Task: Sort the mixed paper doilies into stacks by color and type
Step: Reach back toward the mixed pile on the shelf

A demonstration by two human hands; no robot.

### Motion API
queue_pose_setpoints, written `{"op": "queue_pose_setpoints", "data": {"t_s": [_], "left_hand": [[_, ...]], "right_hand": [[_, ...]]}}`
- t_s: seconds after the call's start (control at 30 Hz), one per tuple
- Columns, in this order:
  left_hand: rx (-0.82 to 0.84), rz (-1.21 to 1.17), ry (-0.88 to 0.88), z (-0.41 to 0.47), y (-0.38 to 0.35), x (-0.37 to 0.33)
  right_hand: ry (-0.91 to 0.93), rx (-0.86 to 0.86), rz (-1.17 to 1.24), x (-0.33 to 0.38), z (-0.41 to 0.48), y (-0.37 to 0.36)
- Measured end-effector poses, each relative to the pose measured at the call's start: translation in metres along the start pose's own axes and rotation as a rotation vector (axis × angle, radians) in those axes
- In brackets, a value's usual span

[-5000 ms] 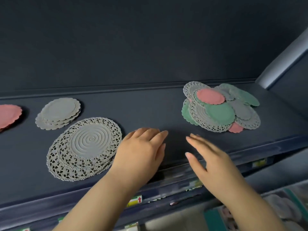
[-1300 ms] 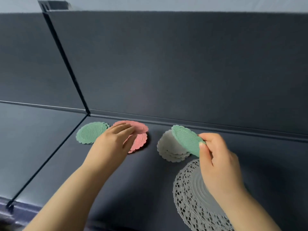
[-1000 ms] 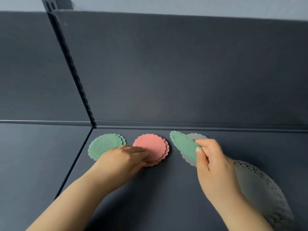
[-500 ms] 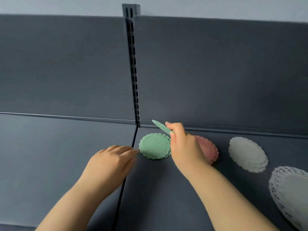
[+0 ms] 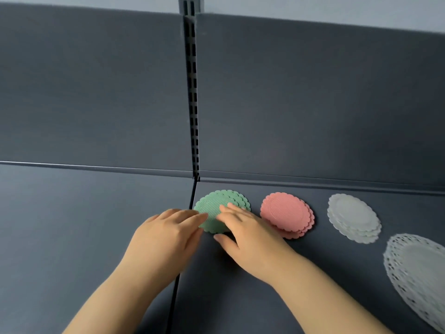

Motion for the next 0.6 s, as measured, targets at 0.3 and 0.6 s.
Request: {"op": "queue_pose_setpoints", "data": {"t_s": [0.3,0.6], "left_hand": [[0.008,-0.017,-0.081,-0.006,-0.003,-0.056],[0.004,0.002,-0.144,-0.027,-0.016,-0.177]], "right_hand": [[-0.068,-0.045,0.067,-0.018,-0.059,0.027],[-0.104,-0.097,0.047,-0.064,-0.171,0.057]]}}
Point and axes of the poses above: each hand's wrist, its own z-axis towards the middle knuckle, its own y-axis out of the back of the hand, x = y × z, the point moved 2 cm from there along z, towards the middle knuckle, and after that the axes turned 4 degrees about -z, right-handed, at the moved point
